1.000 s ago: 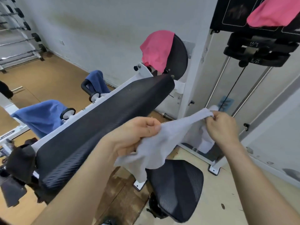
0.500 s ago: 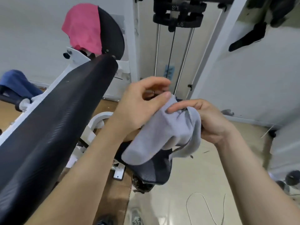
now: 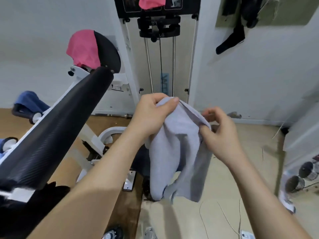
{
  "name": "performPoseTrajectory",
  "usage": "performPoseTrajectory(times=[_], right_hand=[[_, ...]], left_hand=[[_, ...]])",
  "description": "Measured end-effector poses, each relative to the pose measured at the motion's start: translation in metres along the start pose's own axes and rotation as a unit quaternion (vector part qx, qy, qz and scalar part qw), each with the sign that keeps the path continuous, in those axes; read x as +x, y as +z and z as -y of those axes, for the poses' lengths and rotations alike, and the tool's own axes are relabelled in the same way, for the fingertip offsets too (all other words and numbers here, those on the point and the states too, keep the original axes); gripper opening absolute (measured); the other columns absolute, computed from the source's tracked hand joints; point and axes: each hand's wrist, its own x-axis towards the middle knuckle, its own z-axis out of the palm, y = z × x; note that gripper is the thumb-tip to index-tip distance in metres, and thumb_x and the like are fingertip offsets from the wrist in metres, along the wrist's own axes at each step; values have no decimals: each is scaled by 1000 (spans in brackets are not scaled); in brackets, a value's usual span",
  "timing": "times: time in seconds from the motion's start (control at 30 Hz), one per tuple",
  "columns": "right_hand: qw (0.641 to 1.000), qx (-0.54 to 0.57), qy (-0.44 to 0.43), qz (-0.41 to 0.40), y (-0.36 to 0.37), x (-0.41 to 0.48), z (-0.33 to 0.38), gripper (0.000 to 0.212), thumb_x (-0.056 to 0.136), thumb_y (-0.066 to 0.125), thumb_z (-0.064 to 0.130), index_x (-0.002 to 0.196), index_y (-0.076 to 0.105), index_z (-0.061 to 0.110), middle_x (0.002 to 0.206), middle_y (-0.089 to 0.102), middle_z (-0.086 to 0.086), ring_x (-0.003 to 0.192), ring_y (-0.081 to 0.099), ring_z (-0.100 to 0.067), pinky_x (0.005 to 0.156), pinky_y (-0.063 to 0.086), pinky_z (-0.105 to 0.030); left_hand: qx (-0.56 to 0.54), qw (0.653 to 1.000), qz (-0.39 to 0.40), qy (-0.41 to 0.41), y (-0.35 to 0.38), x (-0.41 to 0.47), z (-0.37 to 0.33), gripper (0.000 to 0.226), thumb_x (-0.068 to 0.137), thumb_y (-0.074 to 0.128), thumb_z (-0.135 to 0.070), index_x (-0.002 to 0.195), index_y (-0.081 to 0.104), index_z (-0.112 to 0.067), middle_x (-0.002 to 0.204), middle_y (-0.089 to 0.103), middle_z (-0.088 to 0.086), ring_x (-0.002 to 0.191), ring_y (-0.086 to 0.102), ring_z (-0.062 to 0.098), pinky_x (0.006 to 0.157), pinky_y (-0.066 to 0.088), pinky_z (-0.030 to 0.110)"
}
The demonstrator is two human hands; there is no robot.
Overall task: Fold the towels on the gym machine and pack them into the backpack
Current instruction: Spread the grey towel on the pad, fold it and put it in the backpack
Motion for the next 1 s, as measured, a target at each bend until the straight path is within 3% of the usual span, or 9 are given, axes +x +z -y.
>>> performPoseTrajectory(times=[0.1,0.2,0.33,0.47,0.57,0.7,0.77,0.87,1.0], right_hand=[[987,-156,6,-25,-7,-30,-13,27,72,53,-5,81,46,19,77,52,-1,73,46,-27,61,29,-34],[977,-207,24,50,-2,-57,-10,30,70,50,-9,83,40,17,84,45,-4,75,39,-27,60,19,-36],[974,23,132,182,3,-93,24,32,75,42,-13,84,52,15,73,60,-6,64,52,-21,52,40,-28],[865,292,239,330,37,-135,63,38,75,35,-19,89,66,-1,73,64,-14,63,57,-22,56,47,-25],[796,359,279,399,73,-167,83,36,84,39,-13,89,73,-3,87,70,-19,76,66,-25,68,55,-29],[805,334,258,417,126,-211,111,26,90,46,-3,95,70,-7,94,69,-25,87,63,-30,75,52,-32],[827,303,221,419,154,-234,128,23,93,50,3,95,73,2,95,72,-19,88,65,-26,74,52,-31],[845,221,120,473,195,-275,163,16,93,61,21,101,74,15,100,74,-11,92,69,-24,81,53,-37],[753,329,182,540,252,-334,209,31,91,64,25,116,68,6,105,71,-17,89,67,-27,76,55,-34]], left_hand=[[-98,994,-38,-29,-3,-42,-13,21,98,56,-25,81,66,-16,72,65,-3,70,61,12,67,49,29],[-232,969,-75,-43,-20,-88,-24,15,101,49,-20,96,59,-11,78,64,-1,75,63,12,65,53,27],[-204,973,-99,-45,-55,-153,-19,10,97,52,-5,102,53,-13,82,60,1,75,58,14,63,50,27],[-108,981,-113,-118,-72,-215,20,35,93,52,3,114,53,-25,103,62,7,84,61,15,71,50,27],[-96,981,-32,-163,-87,-258,55,40,98,55,-17,130,48,-41,117,65,3,109,62,13,99,49,35],[-32,979,63,-190,-138,-316,78,20,95,61,-30,109,68,-17,103,72,1,96,67,10,87,53,30],[-33,979,2,-202,-176,-345,86,21,89,68,-33,95,72,-13,94,73,6,88,69,16,81,53,36],[-122,970,-117,-173,-241,-391,96,25,89,66,-28,103,72,-8,97,74,14,87,70,26,76,55,37],[-203,940,-249,-115,-327,-437,108,22,93,60,-26,103,70,-9,98,72,17,86,68,27,79,55,38]])
